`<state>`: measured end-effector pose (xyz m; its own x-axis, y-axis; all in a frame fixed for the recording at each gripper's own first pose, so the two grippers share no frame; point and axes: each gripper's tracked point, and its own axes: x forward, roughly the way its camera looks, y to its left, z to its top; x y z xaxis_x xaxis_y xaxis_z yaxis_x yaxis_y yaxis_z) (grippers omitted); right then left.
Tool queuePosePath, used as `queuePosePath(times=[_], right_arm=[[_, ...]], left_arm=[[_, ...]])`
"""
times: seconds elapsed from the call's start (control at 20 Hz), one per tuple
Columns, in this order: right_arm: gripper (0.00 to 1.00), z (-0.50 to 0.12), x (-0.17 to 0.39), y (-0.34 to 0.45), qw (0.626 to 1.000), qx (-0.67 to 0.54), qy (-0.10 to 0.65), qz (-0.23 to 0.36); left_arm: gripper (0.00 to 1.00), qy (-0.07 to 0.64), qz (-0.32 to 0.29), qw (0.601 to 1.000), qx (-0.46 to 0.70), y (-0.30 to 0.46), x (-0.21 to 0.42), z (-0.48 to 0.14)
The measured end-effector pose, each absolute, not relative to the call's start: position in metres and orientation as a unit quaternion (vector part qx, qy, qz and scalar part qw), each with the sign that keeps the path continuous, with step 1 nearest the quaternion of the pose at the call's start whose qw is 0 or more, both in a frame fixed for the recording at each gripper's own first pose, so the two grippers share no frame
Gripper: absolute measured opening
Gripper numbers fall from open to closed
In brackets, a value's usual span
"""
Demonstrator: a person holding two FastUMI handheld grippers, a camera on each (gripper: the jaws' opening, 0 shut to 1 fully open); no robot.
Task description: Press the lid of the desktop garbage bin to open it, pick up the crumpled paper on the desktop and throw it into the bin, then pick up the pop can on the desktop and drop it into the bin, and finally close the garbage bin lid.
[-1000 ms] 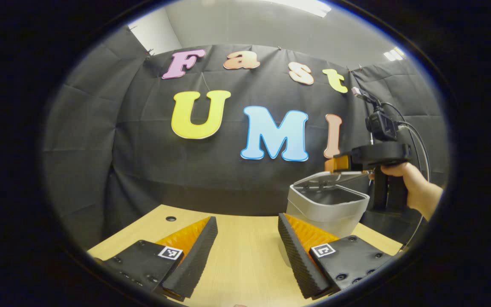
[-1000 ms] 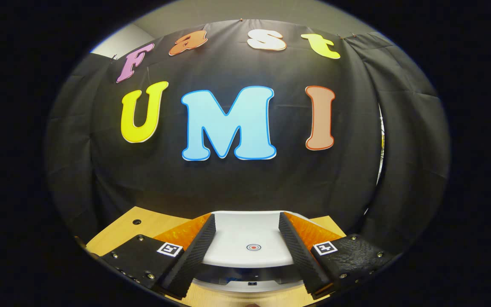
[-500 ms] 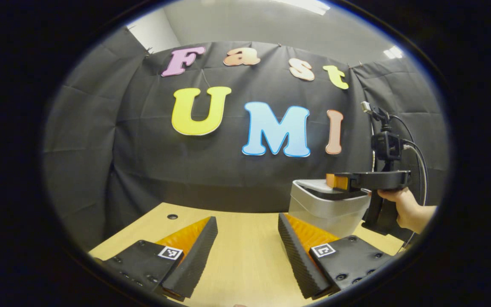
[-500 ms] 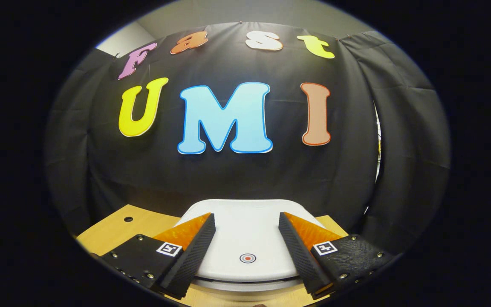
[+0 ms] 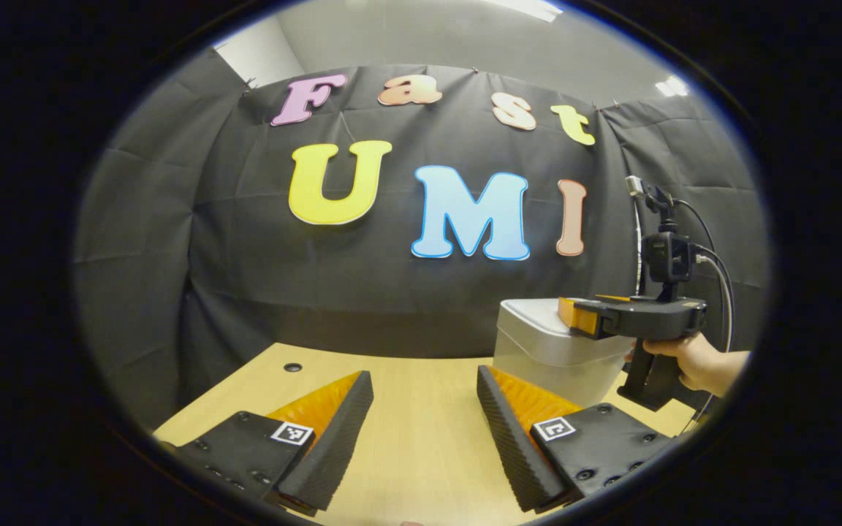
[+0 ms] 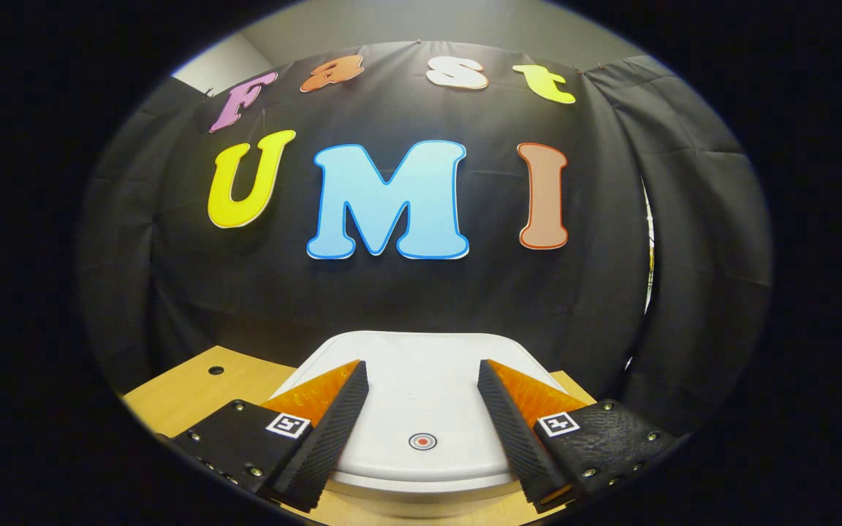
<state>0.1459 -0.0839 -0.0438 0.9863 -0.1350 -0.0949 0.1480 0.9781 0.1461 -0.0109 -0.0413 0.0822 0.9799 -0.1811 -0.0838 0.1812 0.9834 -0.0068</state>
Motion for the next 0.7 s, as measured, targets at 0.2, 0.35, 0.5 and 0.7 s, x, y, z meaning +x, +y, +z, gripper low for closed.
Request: queuePosePath(times=[0.2, 0.35, 0.5, 0.7], right_arm=[[0.99, -0.045, 0.145, -0.083, 0.992, 0.091, 0.035, -0.077], [0.98, -0.045, 0.145, -0.083, 0.991, 0.102, 0.014, -0.083], [0.99, -0.045, 0.144, -0.083, 0.992, 0.097, 0.013, -0.085], [0.97, -0.039, 0.144, -0.086, 0.991, 0.098, 0.005, -0.093]], left_arm=[[0.94, 0.045, -0.081, 0.996, -0.001, -0.036, -0.009, 0.081], [0.94, 0.039, -0.078, 0.996, -0.005, -0.039, -0.013, 0.085], [0.94, 0.028, -0.077, 0.997, -0.004, -0.046, -0.019, 0.093], [0.94, 0.017, -0.068, 0.998, 0.005, -0.049, -0.028, 0.102]])
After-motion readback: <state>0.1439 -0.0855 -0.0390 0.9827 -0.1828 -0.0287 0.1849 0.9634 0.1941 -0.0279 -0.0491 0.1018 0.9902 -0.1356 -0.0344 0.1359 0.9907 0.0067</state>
